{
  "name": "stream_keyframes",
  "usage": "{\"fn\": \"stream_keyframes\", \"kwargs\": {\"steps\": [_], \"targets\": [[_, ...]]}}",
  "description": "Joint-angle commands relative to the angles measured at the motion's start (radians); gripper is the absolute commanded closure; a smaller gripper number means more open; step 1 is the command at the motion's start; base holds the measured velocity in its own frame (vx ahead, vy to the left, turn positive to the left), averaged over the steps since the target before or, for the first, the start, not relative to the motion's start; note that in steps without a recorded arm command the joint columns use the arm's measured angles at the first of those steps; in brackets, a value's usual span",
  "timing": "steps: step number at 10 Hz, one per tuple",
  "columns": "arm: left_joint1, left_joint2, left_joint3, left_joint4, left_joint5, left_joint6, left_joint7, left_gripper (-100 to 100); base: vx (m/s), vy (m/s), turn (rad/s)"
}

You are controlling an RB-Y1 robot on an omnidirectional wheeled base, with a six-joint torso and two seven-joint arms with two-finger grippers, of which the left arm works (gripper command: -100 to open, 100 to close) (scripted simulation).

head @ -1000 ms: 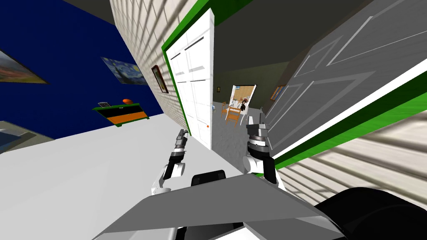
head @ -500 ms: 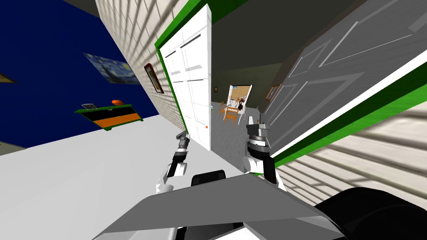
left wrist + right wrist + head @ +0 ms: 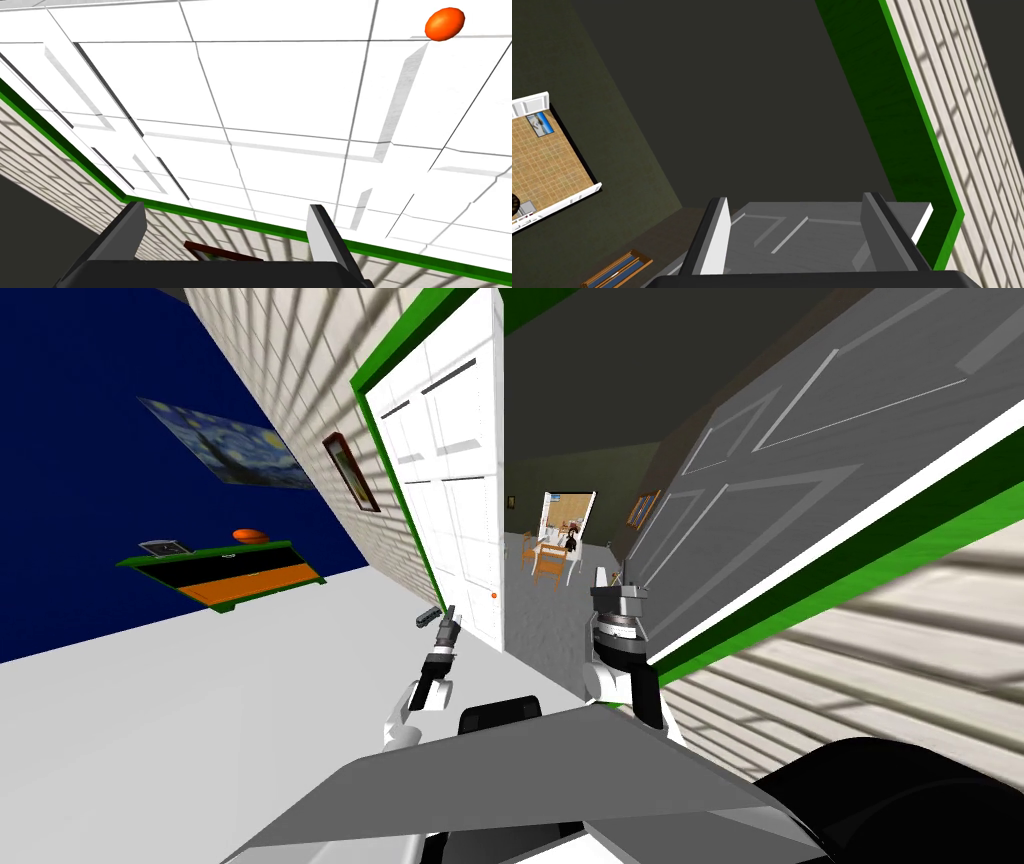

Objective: Push the door open

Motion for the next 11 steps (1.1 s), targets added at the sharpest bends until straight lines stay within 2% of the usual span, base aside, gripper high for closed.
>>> {"fn": "stream_keyframes", "kwargs": {"steps": [1,2,3,6,7,9,10,11], "targets": [[-0.013,0.002,-0.002,0.036,0.001,-0.008,0.003,-100,0.037,0.032,-0.052],[-0.029,0.003,-0.01,0.074,0.001,-0.018,0.008,-100,0.036,0.032,-0.109],[-0.029,0.003,-0.01,0.079,0.001,-0.018,0.008,-100,0.031,0.03,-0.061],[-0.08,0.005,-0.032,0.189,0.001,-0.047,0.021,-100,0.057,0.062,-0.143],[-0.08,0.005,-0.032,0.207,0.001,-0.047,0.021,-100,0.042,0.065,-0.068],[-0.111,0.005,-0.046,0.27,0.001,-0.066,0.03,-100,0.055,0.051,-0.117],[-0.111,0.005,-0.046,0.287,0.001,-0.066,0.03,-100,0.043,0.044,-0.065],[-0.127,0.005,-0.053,0.31,0.001,-0.076,0.034,-100,0.034,0.036,-0.1]]}}
